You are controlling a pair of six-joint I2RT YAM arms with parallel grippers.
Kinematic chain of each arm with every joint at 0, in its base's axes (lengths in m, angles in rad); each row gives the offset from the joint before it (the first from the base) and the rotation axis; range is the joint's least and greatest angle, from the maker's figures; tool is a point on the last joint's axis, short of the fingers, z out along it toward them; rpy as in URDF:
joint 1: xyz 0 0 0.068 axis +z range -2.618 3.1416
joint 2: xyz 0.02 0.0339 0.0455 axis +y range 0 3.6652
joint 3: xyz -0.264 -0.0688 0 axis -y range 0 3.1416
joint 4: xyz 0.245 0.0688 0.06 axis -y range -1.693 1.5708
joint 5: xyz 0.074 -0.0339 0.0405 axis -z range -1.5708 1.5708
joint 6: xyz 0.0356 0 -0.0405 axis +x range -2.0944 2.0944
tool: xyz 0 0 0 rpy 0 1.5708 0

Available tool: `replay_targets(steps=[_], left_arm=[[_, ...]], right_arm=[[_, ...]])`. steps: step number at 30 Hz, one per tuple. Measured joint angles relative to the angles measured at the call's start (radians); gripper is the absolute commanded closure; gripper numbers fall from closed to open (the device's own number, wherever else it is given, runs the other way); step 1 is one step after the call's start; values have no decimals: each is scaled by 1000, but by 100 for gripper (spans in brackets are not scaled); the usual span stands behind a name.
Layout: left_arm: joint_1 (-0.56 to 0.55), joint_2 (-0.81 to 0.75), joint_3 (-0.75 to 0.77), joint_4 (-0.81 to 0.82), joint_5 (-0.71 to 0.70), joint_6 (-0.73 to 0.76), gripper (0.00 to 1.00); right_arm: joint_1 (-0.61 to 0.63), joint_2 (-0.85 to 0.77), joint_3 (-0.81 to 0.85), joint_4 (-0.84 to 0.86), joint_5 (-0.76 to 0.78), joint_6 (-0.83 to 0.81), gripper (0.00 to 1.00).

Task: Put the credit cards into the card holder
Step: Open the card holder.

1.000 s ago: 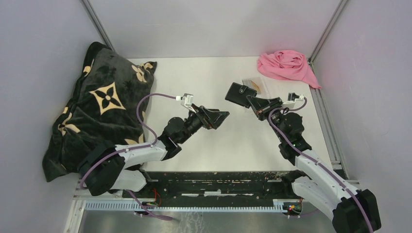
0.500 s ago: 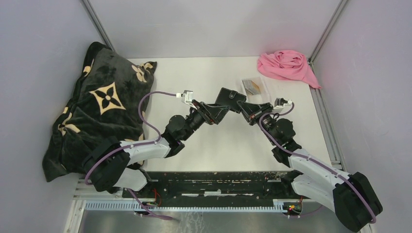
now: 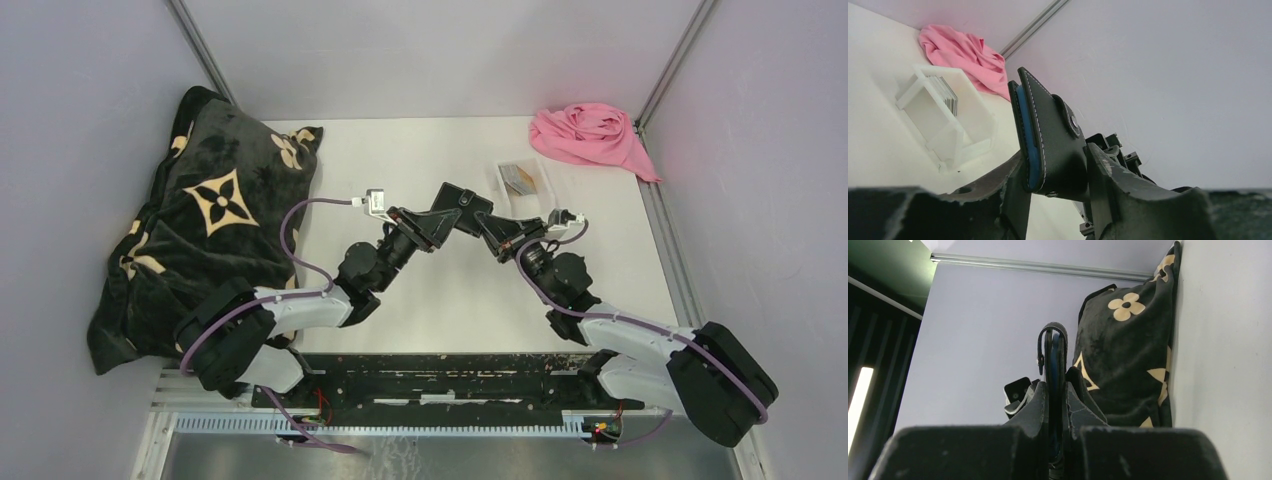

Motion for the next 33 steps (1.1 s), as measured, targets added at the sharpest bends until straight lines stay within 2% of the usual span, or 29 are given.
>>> replay_targets(steps=[6, 10, 11, 15, 19, 25, 27, 33], left_arm=[[0, -3, -28, 44, -29, -17, 76], [0, -26, -42, 55, -30, -28, 87], [0, -32, -45, 54, -30, -29, 88], [-4, -63, -54, 14, -28, -29, 91], [-6, -132, -57, -98, -43, -19, 95], [0, -246, -54, -317, -81, 34, 97], [0, -259, -46, -397, -84, 54, 97], [0, -242, 33, -614, -69, 95, 97]], right_arm=[[31, 8, -18, 36, 44, -5, 99], [48, 7, -20, 34, 56, -20, 98], [53, 6, -20, 33, 58, -25, 94], [64, -37, -18, -27, 56, -81, 65], [78, -189, 20, -298, 58, -235, 49], [105, -360, 166, -697, 77, -498, 44], [114, -364, 253, -852, 85, -616, 44], [184, -243, 435, -1088, 135, -826, 43]])
